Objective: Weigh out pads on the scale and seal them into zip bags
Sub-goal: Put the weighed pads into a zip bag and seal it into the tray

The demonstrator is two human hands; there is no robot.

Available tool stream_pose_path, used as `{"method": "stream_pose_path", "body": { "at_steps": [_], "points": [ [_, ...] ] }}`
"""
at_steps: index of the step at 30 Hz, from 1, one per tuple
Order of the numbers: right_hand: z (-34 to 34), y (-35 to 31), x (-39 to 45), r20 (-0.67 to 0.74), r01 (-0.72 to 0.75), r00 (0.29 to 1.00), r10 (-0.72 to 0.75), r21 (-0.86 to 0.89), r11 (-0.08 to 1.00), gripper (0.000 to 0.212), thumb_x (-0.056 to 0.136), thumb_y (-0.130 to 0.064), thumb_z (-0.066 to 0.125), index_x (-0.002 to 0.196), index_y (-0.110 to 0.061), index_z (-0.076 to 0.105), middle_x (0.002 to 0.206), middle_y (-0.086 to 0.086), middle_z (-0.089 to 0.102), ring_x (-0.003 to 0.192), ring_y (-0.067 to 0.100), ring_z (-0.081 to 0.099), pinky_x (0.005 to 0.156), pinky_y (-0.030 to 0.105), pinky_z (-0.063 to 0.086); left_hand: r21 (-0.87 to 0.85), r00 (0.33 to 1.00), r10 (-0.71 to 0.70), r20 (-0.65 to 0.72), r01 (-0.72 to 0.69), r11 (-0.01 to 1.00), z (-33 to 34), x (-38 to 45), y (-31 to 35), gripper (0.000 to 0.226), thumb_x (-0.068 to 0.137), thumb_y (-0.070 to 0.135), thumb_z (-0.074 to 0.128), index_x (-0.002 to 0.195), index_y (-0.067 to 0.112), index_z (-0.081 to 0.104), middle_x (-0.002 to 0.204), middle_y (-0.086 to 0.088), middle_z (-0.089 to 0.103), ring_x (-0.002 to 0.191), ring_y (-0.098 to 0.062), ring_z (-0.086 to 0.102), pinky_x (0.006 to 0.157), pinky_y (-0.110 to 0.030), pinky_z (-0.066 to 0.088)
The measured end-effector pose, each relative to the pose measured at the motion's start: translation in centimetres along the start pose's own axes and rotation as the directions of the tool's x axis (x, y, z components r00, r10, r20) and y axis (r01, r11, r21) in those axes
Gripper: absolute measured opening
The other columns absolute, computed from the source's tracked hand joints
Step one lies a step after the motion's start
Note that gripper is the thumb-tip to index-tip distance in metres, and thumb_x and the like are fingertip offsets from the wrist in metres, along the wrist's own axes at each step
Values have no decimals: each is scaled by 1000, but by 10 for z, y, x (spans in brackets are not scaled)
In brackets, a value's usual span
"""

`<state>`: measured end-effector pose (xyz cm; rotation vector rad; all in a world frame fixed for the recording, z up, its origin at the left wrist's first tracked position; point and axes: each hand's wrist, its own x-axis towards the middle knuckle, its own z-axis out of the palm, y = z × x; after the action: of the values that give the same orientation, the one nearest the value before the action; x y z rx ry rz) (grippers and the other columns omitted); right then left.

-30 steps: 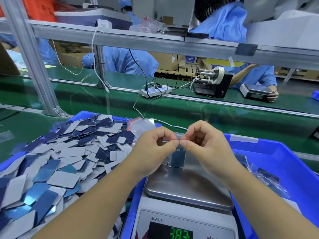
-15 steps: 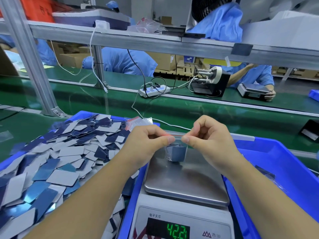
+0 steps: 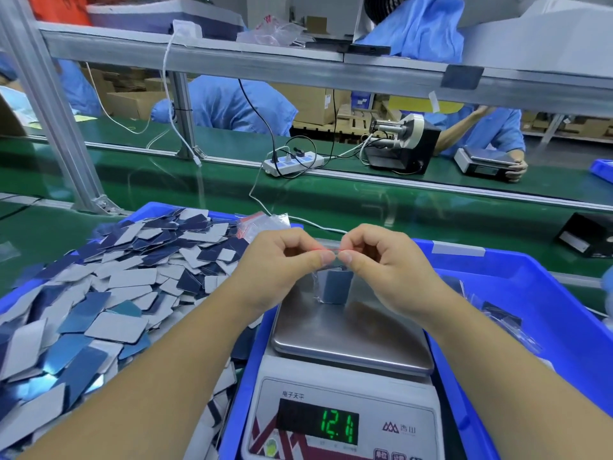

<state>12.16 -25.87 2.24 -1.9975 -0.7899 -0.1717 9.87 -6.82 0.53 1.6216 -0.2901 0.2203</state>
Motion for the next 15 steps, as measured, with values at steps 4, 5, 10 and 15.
{"method": "stream_pose_path", "body": {
  "at_steps": [4, 5, 10, 15],
  "points": [
    [-1, -5, 1, 21, -40, 999, 40, 2, 999, 19, 95, -12, 60, 81, -25, 59, 79, -6, 63, 71, 12, 53, 70, 27, 44, 38, 999, 14, 29, -15, 999, 0, -1, 4, 11, 81, 24, 76, 72, 31, 78, 68, 12, 69, 65, -2, 61, 67, -16, 48],
    [-2, -5, 2, 8, -60, 998, 60, 21, 998, 22, 97, -7, 59, 81, -23, 58, 83, 4, 67, 74, 17, 58, 74, 33, 46, 47, 1000, 2, 23, -3, 999, 1, -1, 5, 7, 82, 30, 72, 77, 31, 77, 70, 13, 69, 64, -2, 59, 64, -15, 46],
    [-6, 0, 1, 25, -188, 982, 187, 86, 978, 19, 94, -3, 62, 79, -16, 62, 82, 12, 73, 69, 12, 60, 62, 26, 49, 119, 999, -17, -47, 23, 993, 0, 1, 0, 20, 85, 36, 59, 89, 22, 73, 66, 15, 62, 58, -1, 51, 59, -14, 41],
    [-5, 10, 2, -3, -219, 973, 231, -329, 919, 6, 90, -26, 69, 84, -27, 71, 70, -18, 64, 60, -5, 54, 59, 12, 43, 218, 1000, 22, -21, -17, 976, -1, 0, -4, 19, 86, 37, 60, 88, 23, 72, 60, 16, 56, 58, -3, 48, 61, -19, 42]
  ]
}}
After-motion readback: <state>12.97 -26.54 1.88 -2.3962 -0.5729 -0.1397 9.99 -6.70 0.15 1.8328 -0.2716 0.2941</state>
